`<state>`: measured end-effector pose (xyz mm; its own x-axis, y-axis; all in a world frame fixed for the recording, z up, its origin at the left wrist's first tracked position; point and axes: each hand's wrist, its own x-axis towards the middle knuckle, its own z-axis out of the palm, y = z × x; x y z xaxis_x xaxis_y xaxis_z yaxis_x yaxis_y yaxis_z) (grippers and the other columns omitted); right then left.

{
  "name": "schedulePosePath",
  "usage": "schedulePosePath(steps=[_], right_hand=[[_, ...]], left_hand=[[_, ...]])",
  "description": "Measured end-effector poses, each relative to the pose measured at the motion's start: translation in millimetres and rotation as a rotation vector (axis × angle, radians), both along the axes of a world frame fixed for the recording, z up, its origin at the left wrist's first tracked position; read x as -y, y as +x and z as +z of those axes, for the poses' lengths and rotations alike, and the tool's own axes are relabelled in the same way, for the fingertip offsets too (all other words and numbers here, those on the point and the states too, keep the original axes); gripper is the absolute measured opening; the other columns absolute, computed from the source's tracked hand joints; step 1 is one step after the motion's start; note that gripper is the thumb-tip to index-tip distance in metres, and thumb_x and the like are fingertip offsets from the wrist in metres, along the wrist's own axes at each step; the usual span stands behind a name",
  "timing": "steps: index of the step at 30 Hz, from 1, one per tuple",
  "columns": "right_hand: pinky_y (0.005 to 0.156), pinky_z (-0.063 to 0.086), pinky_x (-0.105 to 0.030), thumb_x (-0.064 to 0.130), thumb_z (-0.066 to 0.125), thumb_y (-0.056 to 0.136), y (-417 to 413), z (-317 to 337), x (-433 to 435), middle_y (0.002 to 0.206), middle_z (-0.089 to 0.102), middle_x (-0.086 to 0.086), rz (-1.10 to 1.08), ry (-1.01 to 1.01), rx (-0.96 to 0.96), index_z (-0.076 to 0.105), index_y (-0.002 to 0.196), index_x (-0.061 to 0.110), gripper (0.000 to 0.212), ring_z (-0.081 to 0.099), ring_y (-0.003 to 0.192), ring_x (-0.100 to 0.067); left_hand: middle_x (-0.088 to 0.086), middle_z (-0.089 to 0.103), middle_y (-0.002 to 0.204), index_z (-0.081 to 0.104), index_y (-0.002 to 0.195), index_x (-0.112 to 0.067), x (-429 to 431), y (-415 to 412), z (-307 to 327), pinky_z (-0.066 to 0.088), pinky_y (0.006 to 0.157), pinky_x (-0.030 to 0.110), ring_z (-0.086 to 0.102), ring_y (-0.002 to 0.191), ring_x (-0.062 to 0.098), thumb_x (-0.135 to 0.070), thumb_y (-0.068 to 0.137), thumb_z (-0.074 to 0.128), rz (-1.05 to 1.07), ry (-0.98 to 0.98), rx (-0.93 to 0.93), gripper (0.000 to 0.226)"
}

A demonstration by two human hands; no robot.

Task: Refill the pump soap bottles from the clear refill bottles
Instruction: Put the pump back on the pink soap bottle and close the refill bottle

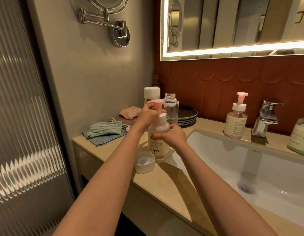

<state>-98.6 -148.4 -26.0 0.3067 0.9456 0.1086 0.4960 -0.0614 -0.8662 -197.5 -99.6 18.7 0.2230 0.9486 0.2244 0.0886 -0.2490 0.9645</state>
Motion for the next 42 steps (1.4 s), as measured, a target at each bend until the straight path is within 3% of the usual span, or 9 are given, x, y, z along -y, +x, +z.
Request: schedulePosePath(steps=[2, 4, 11, 21, 25, 29, 32, 38, 42], right_hand=[[0.084, 0.047, -0.034, 0.037, 0.082, 0.065, 0.5, -1.0, -0.6, 0.123, 0.059, -0.004, 0.003, 0.000, 0.006, 0.047, 0.126, 0.013, 0.075, 0.055, 0.112, -0.022], [0.084, 0.047, -0.035, 0.037, 0.082, 0.065, 0.1, -1.7, -1.5, 0.122, 0.059, -0.003, 0.005, -0.003, 0.006, 0.047, 0.126, 0.013, 0.074, 0.055, 0.112, -0.023], [0.083, 0.048, -0.034, 0.037, 0.082, 0.065, 1.1, -2.1, -1.6, 0.122, 0.059, -0.003, 0.011, 0.001, 0.015, 0.047, 0.126, 0.014, 0.075, 0.055, 0.111, -0.022], [0.090, 0.047, -0.037, 0.034, 0.085, 0.062, 7.1, 1.1, -4.7, 0.124, 0.058, -0.005, 0.082, -0.039, -0.029, 0.049, 0.126, 0.013, 0.077, 0.054, 0.114, -0.023], [0.091, 0.047, -0.038, 0.032, 0.086, 0.061, 6.3, -0.6, -6.5, 0.123, 0.059, -0.005, 0.078, -0.039, -0.045, 0.051, 0.126, 0.013, 0.076, 0.054, 0.113, -0.023], [0.090, 0.048, -0.038, 0.031, 0.085, 0.061, 6.5, -0.6, -8.1, 0.120, 0.061, -0.004, 0.082, -0.032, -0.041, 0.053, 0.123, 0.013, 0.073, 0.056, 0.110, -0.023], [0.089, 0.049, -0.038, 0.032, 0.085, 0.061, 6.4, -0.2, -7.9, 0.119, 0.061, -0.004, 0.087, -0.032, -0.028, 0.053, 0.122, 0.013, 0.072, 0.057, 0.109, -0.022], [0.086, 0.046, -0.036, 0.031, 0.085, 0.063, 5.4, 0.9, -4.8, 0.123, 0.059, -0.004, 0.077, -0.020, -0.036, 0.050, 0.124, 0.014, 0.073, 0.055, 0.112, -0.022], [0.089, 0.047, -0.037, 0.030, 0.084, 0.063, 5.6, 0.2, -4.1, 0.120, 0.060, -0.004, 0.072, -0.014, -0.039, 0.052, 0.121, 0.014, 0.068, 0.055, 0.111, -0.022]], left_hand=[[0.006, 0.058, 0.122, 0.037, 0.137, -0.007, -3.1, 1.7, -3.4, 0.036, 0.103, 0.041, 0.048, 0.120, 0.024, -0.018, 0.085, 0.065, 0.026, 0.029, -0.021, 0.060], [0.006, 0.051, 0.133, 0.036, 0.137, -0.011, -4.6, 1.8, -6.4, 0.037, 0.103, 0.041, 0.046, 0.123, 0.024, -0.024, 0.079, 0.072, 0.054, 0.048, -0.038, 0.069], [0.002, 0.064, 0.099, 0.038, 0.131, -0.007, -0.5, -3.8, 2.5, 0.036, 0.105, 0.043, 0.056, 0.107, 0.020, -0.001, 0.084, 0.063, -0.068, 0.078, -0.089, 0.054], [0.013, 0.055, 0.130, 0.038, 0.133, -0.006, -1.9, -21.8, 22.1, 0.026, 0.112, 0.050, 0.046, 0.126, 0.028, 0.009, 0.088, 0.047, -0.351, -0.038, -0.250, 0.048], [0.014, 0.050, 0.133, 0.035, 0.137, -0.012, 0.8, -23.9, 18.4, 0.028, 0.111, 0.047, 0.044, 0.127, 0.028, -0.001, 0.085, 0.059, -0.244, -0.051, -0.182, 0.058], [0.010, 0.045, 0.140, 0.016, 0.147, -0.011, 9.1, -17.5, 13.0, 0.033, 0.103, 0.037, 0.041, 0.131, 0.026, -0.026, 0.085, 0.064, -0.085, 0.017, -0.236, 0.079], [0.012, 0.051, 0.136, 0.009, 0.149, -0.009, 3.3, -17.4, 7.6, 0.036, 0.101, 0.040, 0.047, 0.126, 0.026, -0.024, 0.078, 0.073, 0.007, 0.039, -0.223, 0.097], [0.015, 0.051, 0.133, 0.024, 0.144, -0.009, 8.8, -18.2, 23.4, 0.032, 0.108, 0.040, 0.045, 0.127, 0.025, 0.009, 0.087, 0.050, -0.191, 0.008, -0.295, 0.065], [0.014, 0.045, 0.136, 0.015, 0.147, -0.013, 8.2, -9.0, 12.3, 0.032, 0.108, 0.044, 0.042, 0.127, 0.028, -0.020, 0.088, 0.061, -0.059, 0.035, -0.235, 0.075]])
